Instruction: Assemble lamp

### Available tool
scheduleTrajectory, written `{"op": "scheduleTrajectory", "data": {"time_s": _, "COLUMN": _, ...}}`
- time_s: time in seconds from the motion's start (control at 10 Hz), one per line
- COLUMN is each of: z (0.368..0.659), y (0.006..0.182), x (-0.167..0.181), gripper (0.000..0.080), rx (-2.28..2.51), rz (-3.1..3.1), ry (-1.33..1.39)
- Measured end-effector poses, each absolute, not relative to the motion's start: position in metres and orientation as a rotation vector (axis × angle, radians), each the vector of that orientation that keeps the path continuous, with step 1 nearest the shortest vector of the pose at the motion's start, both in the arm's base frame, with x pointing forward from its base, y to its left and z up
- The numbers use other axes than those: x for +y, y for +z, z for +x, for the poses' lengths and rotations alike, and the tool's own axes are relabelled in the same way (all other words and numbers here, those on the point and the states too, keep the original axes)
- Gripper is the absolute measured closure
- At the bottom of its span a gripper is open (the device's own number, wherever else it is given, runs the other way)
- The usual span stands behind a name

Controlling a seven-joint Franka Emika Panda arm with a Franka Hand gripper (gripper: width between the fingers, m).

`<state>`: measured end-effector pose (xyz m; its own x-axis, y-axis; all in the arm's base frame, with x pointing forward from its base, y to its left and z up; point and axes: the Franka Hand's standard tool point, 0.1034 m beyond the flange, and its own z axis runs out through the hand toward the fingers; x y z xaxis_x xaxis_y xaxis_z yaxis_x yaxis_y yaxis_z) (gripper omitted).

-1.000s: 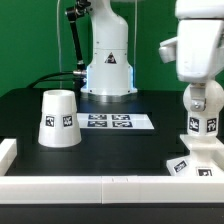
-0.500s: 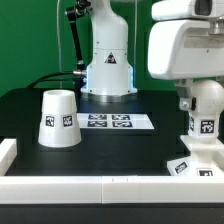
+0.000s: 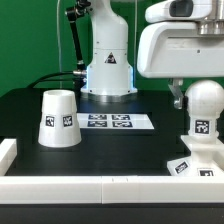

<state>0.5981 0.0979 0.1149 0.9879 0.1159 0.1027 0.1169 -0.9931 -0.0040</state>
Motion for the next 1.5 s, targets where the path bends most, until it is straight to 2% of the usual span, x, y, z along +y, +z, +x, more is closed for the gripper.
{"op": "scheduleTrajectory", "data": {"time_s": 0.5, "z": 0.5983, "y": 0.115, "x": 0.0975, "gripper": 0.022, "rx": 0.281, "rz": -3.095, "ry": -0.154}}
{"op": "scheduleTrajectory", "data": {"time_s": 0.8, "z": 0.5961, "y": 0.1156, "x": 0.0986, "gripper": 0.022, "rx": 0.886, "rz": -2.957, "ry": -0.101}}
{"op": "scheduleTrajectory", "data": {"time_s": 1.5, "z": 0.5967, "y": 0.1153, "x": 0.102, "gripper": 0.022, "rx": 1.633, "rz": -2.546, "ry": 0.039}}
